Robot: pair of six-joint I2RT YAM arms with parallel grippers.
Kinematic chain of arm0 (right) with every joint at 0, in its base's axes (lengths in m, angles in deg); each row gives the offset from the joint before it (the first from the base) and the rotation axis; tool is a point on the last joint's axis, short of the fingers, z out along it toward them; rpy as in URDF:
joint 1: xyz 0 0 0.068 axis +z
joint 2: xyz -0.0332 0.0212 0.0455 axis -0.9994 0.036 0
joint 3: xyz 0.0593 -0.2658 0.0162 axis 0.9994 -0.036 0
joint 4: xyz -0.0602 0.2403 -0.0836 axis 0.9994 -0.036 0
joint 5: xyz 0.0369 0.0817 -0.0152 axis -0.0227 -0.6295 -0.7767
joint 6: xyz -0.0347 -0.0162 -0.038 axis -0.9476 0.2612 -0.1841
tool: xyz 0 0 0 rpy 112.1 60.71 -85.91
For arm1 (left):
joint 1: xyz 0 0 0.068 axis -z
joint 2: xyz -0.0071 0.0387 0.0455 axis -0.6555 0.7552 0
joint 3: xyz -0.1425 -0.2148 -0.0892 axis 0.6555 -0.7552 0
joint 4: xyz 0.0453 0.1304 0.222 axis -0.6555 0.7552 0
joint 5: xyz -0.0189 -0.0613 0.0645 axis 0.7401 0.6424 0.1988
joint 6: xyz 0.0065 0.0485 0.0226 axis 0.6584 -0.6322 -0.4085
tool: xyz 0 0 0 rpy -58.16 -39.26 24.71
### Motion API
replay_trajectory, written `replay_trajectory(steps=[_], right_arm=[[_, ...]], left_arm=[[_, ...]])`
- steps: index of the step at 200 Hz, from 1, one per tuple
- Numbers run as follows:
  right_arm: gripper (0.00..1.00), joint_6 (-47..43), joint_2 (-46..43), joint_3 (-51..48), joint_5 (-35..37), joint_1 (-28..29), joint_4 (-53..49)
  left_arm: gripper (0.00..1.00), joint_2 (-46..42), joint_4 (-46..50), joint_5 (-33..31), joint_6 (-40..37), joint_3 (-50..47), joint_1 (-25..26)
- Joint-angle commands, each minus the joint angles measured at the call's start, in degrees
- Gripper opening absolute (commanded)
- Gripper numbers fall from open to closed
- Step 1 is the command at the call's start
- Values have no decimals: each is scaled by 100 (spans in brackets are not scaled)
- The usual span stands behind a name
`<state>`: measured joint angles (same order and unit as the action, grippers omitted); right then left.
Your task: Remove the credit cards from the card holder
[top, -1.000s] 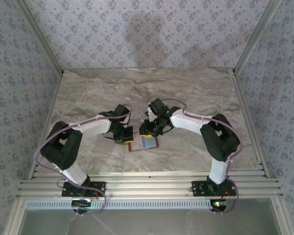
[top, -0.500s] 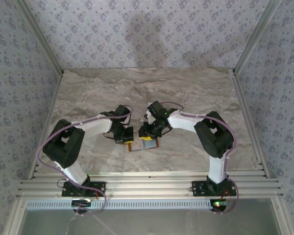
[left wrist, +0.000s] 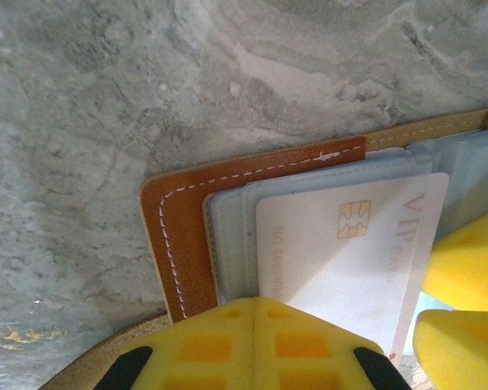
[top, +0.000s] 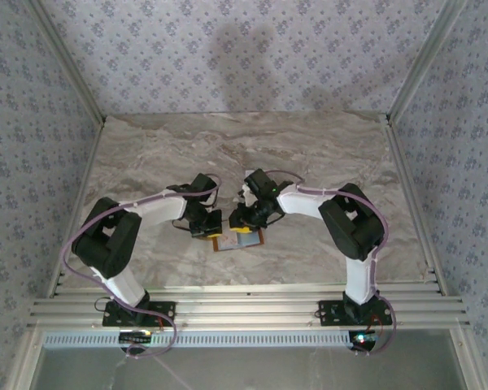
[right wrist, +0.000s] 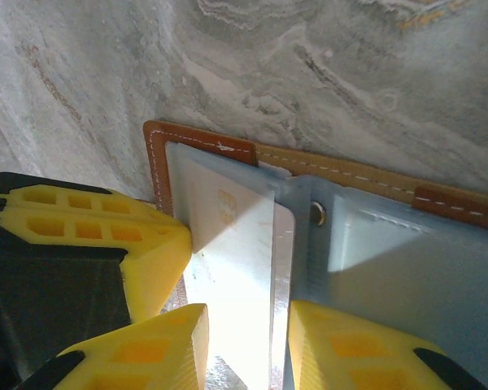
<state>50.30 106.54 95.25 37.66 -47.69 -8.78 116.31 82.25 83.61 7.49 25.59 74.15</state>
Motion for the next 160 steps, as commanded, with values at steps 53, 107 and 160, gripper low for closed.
replay_trajectory(steps=[53, 107, 160], right_arm=[[24, 337, -43, -312, -315, 11, 385], [15, 419, -263, -508, -239, -69, 513], [12, 460, -423, -615, -226, -125, 576]], left_arm=[[7, 162, 102, -183, -73, -21, 39], [7, 149, 140, -233, -76, -21, 39], [7, 153, 199, -285, -84, -12, 42]])
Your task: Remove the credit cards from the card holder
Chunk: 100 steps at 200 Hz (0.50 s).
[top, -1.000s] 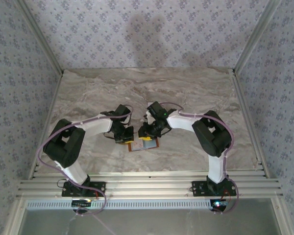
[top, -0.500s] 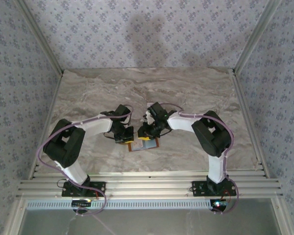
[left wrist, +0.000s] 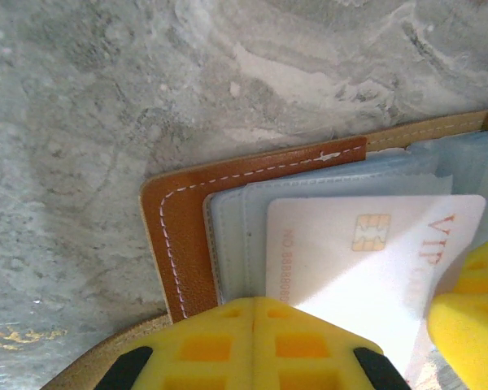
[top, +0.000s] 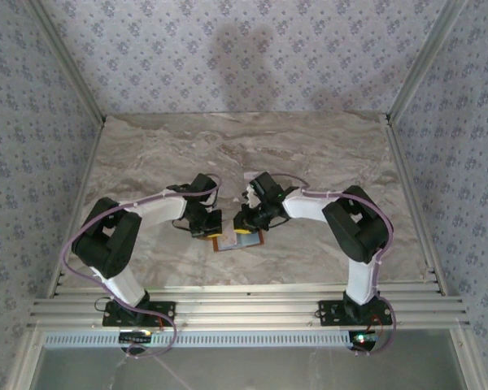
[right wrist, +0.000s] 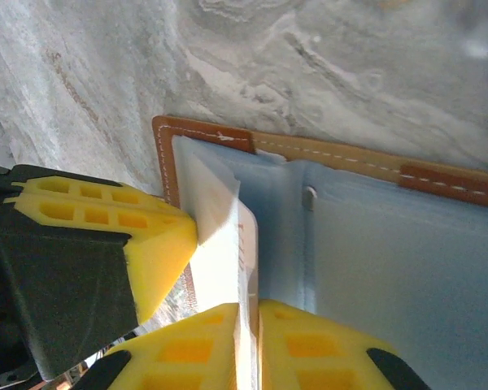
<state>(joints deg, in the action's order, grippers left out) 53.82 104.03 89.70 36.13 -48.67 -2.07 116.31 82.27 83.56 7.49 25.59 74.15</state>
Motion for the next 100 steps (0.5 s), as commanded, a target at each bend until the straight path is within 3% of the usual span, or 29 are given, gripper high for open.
replay_trajectory(steps=[1, 57, 100], right_arm=[[11, 108, -168, -64, -73, -30, -96], [1, 0, -316, -69, 111, -33, -303], [0, -174, -527, -77, 459, -70, -724]], left_arm=[[7, 153, 196, -277, -84, -12, 40], [7, 140, 227, -291, -104, -8, 39], [7, 155, 257, -299, -115, 26, 40]])
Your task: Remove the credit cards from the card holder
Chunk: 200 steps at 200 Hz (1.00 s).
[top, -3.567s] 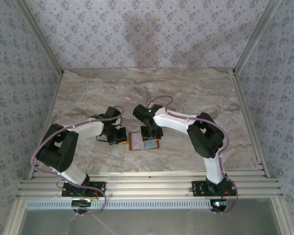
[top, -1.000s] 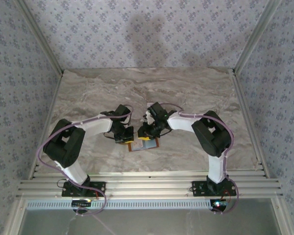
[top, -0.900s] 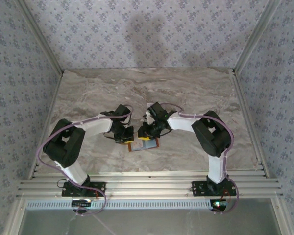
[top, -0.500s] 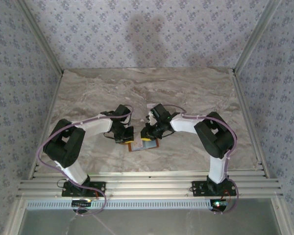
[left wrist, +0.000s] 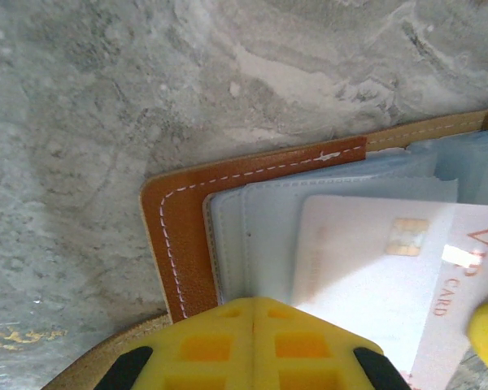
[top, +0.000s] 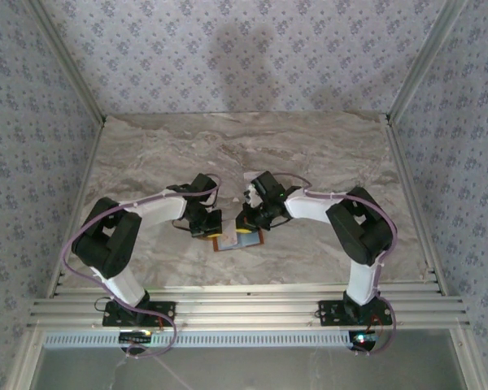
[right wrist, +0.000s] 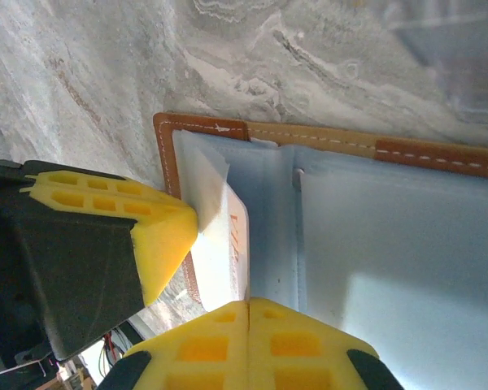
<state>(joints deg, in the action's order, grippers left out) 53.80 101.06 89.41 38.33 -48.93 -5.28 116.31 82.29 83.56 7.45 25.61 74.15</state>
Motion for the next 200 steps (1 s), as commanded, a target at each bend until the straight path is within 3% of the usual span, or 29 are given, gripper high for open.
replay_trajectory(steps=[1, 38, 55, 74, 113, 148, 200], right_arm=[[0, -171, -233, -49, 240, -43, -397], [0, 9, -194, -83, -96, -20, 1], [12, 91, -99, -29, -337, 33, 179], [16, 123, -12, 28, -391, 103, 231], [13, 136, 43, 39, -285, 140, 225], [16, 72, 172, 126, -293, 158, 118], [3, -211, -251, 38, 217, 15, -414]], left_arm=[[7, 154, 255, -303, -113, 27, 39], [7, 173, 286, -322, -138, 47, 45], [7, 171, 289, -318, -137, 55, 41], [7, 171, 290, -318, -139, 56, 43], [7, 180, 291, -309, -136, 43, 39], [7, 163, 282, -299, -134, 30, 41], [7, 92, 309, -361, -143, 3, 36]])
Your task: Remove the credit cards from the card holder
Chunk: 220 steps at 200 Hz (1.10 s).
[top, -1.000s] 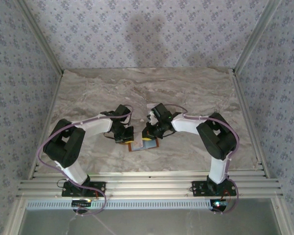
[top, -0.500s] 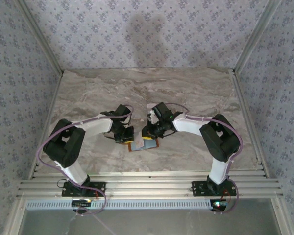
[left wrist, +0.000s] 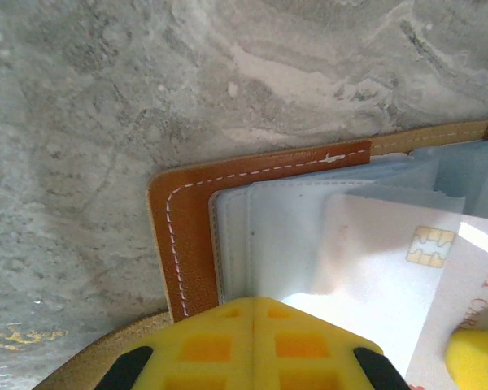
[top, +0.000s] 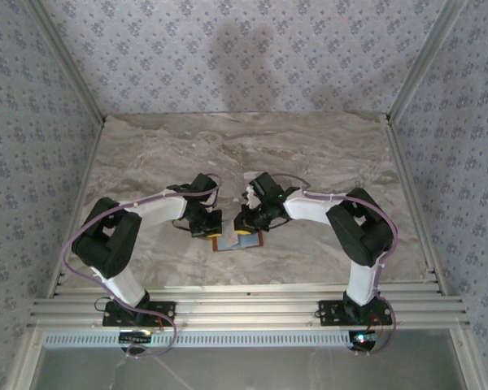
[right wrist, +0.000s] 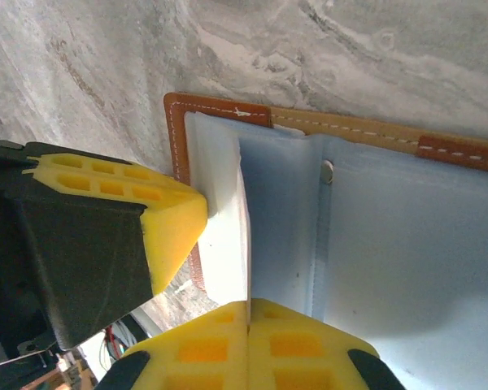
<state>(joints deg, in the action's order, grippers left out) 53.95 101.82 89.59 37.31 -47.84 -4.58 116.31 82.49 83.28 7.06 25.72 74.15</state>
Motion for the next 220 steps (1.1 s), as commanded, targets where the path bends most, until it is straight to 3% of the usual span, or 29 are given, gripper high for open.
replay_trajectory(steps=[1, 68, 116, 168, 220], right_arm=[[3, -237, -346, 12, 323, -105, -495], [0, -705, -1606, -352, 829, -802, -1542], [0, -1953, -2403, -152, 1481, -1610, -2365], [0, -4113, -2301, 540, 1554, -2172, -2750], [0, -7917, -1793, 1542, 1599, -2141, -3093]], left_arm=[[7, 92, 289, -332, -107, -8, 42], [7, 164, 398, -386, -220, 231, 38], [9, -27, 508, -467, -310, 443, 40], [14, -393, 495, -522, -327, 537, 51], [15, -725, 552, -817, -279, 399, 44]])
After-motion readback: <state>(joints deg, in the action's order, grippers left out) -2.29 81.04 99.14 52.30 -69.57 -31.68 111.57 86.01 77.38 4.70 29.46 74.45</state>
